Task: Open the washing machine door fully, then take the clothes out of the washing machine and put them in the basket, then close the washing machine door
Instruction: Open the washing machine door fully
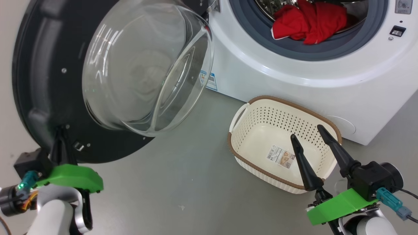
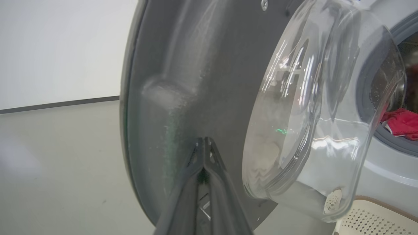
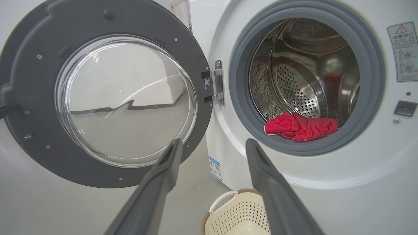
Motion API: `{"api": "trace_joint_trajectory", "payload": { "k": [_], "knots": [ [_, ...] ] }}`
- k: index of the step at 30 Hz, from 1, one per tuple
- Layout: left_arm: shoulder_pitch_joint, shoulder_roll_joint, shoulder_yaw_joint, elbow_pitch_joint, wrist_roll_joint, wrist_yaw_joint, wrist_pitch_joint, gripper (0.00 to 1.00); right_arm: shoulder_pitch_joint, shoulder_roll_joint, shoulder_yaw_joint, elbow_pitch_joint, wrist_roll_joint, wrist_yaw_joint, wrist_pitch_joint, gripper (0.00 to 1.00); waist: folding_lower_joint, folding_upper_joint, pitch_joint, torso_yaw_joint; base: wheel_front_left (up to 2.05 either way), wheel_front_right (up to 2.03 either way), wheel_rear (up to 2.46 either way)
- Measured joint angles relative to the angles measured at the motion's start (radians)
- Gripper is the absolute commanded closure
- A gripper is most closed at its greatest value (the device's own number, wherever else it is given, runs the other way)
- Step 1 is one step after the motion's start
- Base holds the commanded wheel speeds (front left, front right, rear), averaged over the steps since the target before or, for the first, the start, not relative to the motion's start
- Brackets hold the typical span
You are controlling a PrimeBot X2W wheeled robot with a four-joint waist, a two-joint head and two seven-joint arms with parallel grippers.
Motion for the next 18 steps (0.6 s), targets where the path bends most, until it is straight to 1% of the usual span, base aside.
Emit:
{"api": "trace_joint_trajectory", "payload": {
  "k": [3, 10, 13, 18],
  "knots": [
    [-0.026, 0.009, 0.018, 0.043, -0.008, -0.016, -0.007, 1.00, 0.003, 0.000, -0.001, -0.006, -0.008, 0.000, 0.003, 0.00, 0.0000, 0.0000, 0.004, -0.003, 0.00, 0.00, 0.00],
    [-0.086, 0.017, 0.039, 0.127, -0.021, -0.029, -0.008, 1.00, 0.003, 0.000, -0.002, -0.012, -0.010, 0.000, 0.013, 0.00, 0.0000, 0.0000, 0.016, -0.004, 0.00, 0.00, 0.00],
    [-0.116, 0.020, 0.057, 0.174, -0.030, -0.052, -0.009, 1.00, 0.002, 0.000, -0.001, -0.015, -0.012, 0.000, 0.014, 0.00, 0.0000, 0.0000, 0.021, -0.007, 0.00, 0.00, 0.00],
    [-0.145, 0.021, 0.082, 0.214, -0.031, -0.059, -0.009, 1.00, 0.002, 0.000, 0.000, -0.017, -0.018, 0.000, 0.021, 0.00, 0.0000, 0.0000, 0.030, -0.014, 0.00, 0.00, 0.00]
  ]
}}
